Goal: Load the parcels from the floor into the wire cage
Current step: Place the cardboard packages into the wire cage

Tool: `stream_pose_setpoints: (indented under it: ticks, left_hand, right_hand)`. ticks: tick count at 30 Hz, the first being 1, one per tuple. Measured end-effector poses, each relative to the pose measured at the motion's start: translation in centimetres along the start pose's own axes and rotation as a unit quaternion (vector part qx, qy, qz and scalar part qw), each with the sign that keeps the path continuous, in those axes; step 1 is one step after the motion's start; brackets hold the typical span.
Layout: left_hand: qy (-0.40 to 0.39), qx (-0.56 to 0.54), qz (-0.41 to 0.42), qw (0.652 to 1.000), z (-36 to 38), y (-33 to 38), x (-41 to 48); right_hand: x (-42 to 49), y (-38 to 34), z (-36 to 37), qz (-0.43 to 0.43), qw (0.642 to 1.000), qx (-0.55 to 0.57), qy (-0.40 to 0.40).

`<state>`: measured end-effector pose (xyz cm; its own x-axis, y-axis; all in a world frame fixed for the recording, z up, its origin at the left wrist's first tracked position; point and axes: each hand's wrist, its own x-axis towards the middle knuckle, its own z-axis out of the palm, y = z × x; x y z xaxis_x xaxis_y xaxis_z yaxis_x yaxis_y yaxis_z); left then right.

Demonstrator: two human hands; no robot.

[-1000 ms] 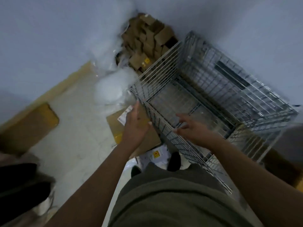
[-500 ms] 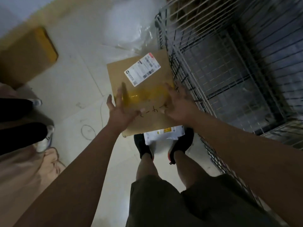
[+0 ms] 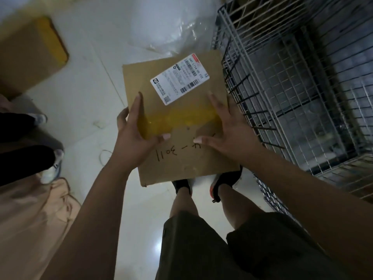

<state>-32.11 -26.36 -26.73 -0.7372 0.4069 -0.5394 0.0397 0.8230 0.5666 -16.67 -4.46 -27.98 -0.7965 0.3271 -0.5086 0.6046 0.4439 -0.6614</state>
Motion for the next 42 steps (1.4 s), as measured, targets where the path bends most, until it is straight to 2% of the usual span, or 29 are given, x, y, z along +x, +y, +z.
stream_pose_setpoints:
  ticks: [4, 8, 12, 15, 21, 25, 29, 32, 35, 42]
  left_hand:
    - [-0.016, 0.036, 0.057, 0.998, -7.1, 3.8, -2.1]
    - [-0.03, 0.086, 0.135, 0.987, -11.8, 9.8, -1.9]
    - [-0.041, 0.125, 0.227, 0.965, -12.3, 17.8, -0.3]
    - [-0.094, 0.163, 0.295, 0.937, -9.5, 24.5, 0.4]
    - [-0.238, 0.21, 0.371, 0.873, 2.9, 34.8, 0.7]
    - [-0.307, 0.224, 0.399, 0.835, 13.0, 38.6, 0.3]
    - [-0.328, 0.256, 0.402, 0.815, 23.3, 40.2, 0.0]
    - [-0.341, 0.288, 0.386, 0.808, 31.6, 39.0, -0.7]
    - [-0.358, 0.29, 0.349, 0.816, 39.6, 36.0, -0.7]
    - [-0.411, 0.332, 0.283, 0.8, 54.9, 26.8, 3.3]
  right_hand:
    - [-2.9, -4.3, -2.3, -0.005, 1.0, 0.008, 0.029]
    - [-5.4, -6.3, -6.1, 0.004, 0.993, 0.057, 0.107]
    - [-8.6, -5.5, -9.9, 0.03, 0.971, 0.101, 0.215]
    - [-11.4, -3.2, -12.4, 0.072, 0.946, 0.13, 0.287]
    - [-18.9, 5.2, -16.3, 0.177, 0.891, 0.132, 0.398]
    - [-23.0, 12.2, -17.1, 0.24, 0.865, 0.148, 0.416]
    - [-24.2, 19.9, -16.7, 0.3, 0.85, 0.145, 0.408]
    - [-23.6, 26.4, -14.7, 0.328, 0.839, 0.16, 0.404]
    - [-22.7, 33.5, -11.4, 0.344, 0.829, 0.185, 0.4]
    - [-19.1, 45.9, -0.6, 0.41, 0.806, 0.265, 0.334]
